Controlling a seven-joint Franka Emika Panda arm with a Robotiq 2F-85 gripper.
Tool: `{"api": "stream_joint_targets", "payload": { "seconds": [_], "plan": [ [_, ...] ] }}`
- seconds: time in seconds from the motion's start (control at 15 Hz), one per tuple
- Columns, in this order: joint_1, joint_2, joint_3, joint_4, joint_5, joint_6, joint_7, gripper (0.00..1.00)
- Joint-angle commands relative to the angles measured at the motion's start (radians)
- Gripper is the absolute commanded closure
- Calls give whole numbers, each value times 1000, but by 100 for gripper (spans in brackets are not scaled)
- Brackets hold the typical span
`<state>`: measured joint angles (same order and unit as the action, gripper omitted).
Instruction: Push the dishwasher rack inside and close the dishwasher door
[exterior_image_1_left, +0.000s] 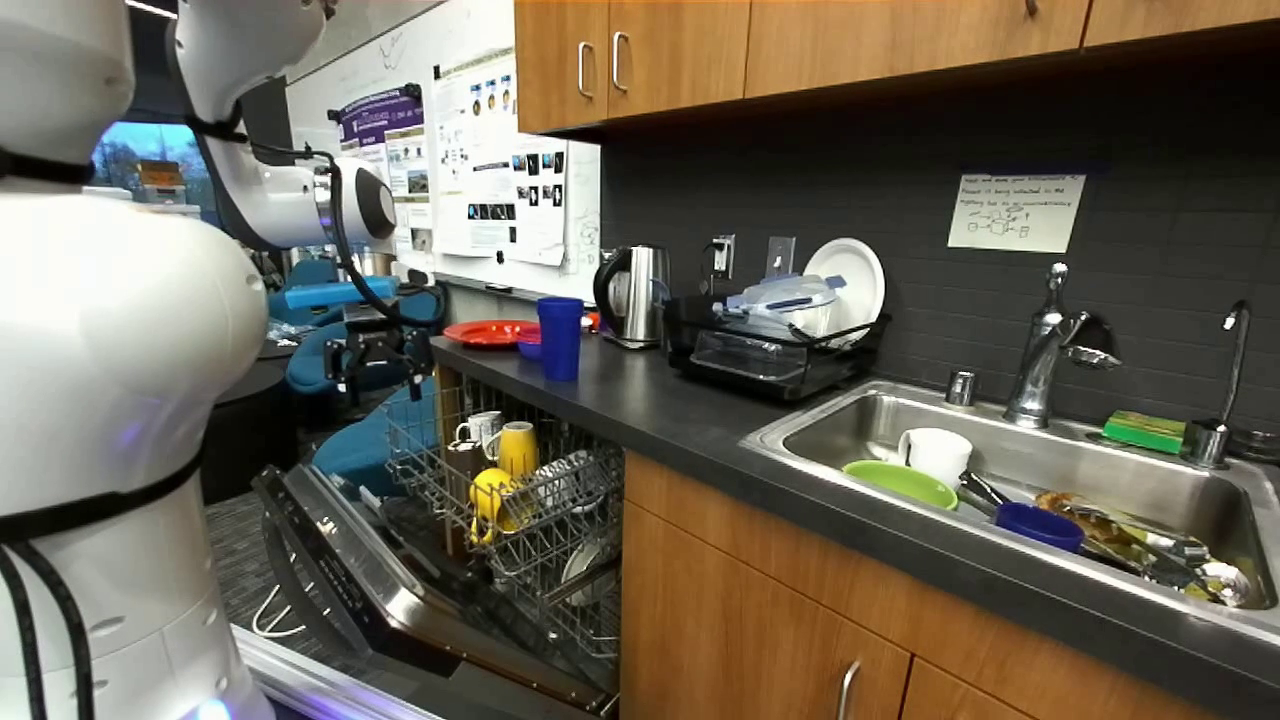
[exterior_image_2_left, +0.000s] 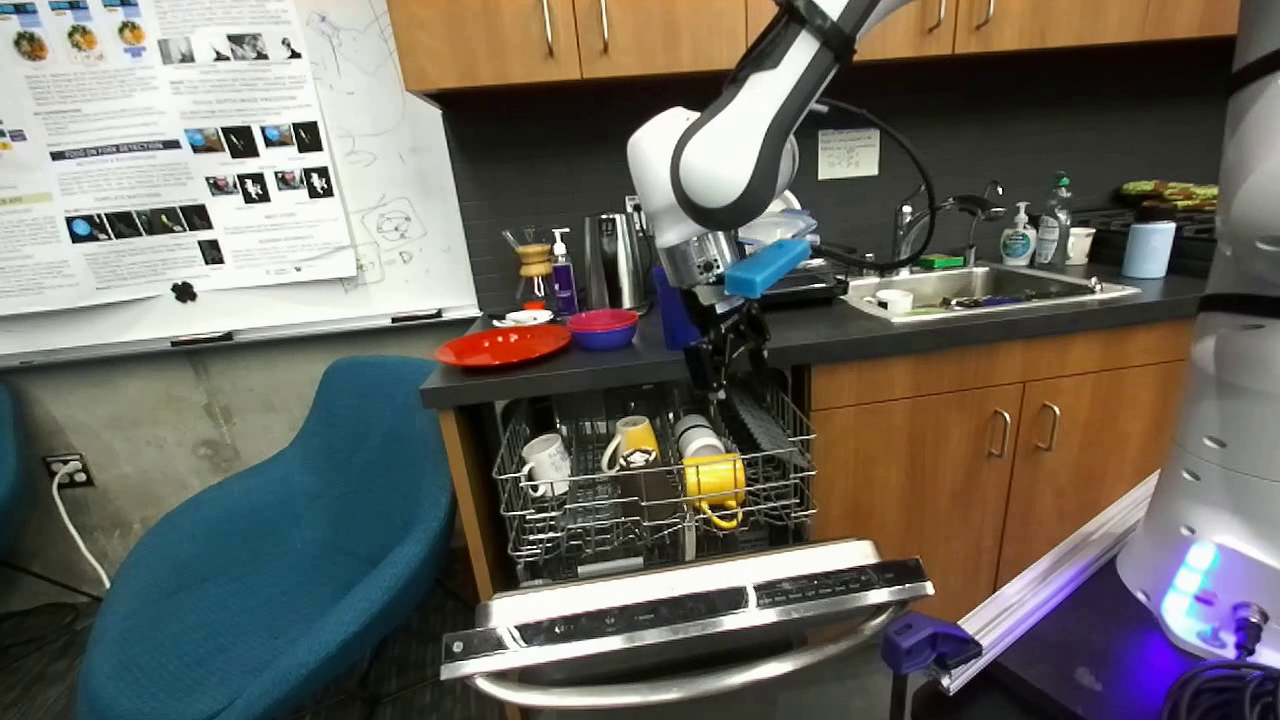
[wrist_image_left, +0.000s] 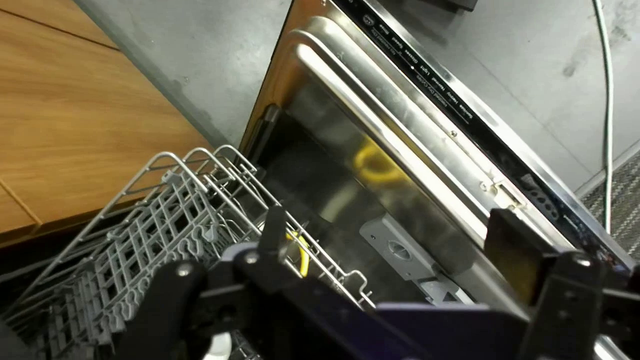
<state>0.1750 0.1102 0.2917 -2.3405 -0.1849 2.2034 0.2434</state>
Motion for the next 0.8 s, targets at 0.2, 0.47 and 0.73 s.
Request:
{"api": "stream_joint_targets", "payload": {
  "seconds": [0.2,0.47,0.73],
  "plan": [
    [10,99,-16,82,103,7,-389,0],
    [15,156,-30,128,62,5,-479,0],
    [20,198,-55,170,-29,29,-487,0]
  ]
}}
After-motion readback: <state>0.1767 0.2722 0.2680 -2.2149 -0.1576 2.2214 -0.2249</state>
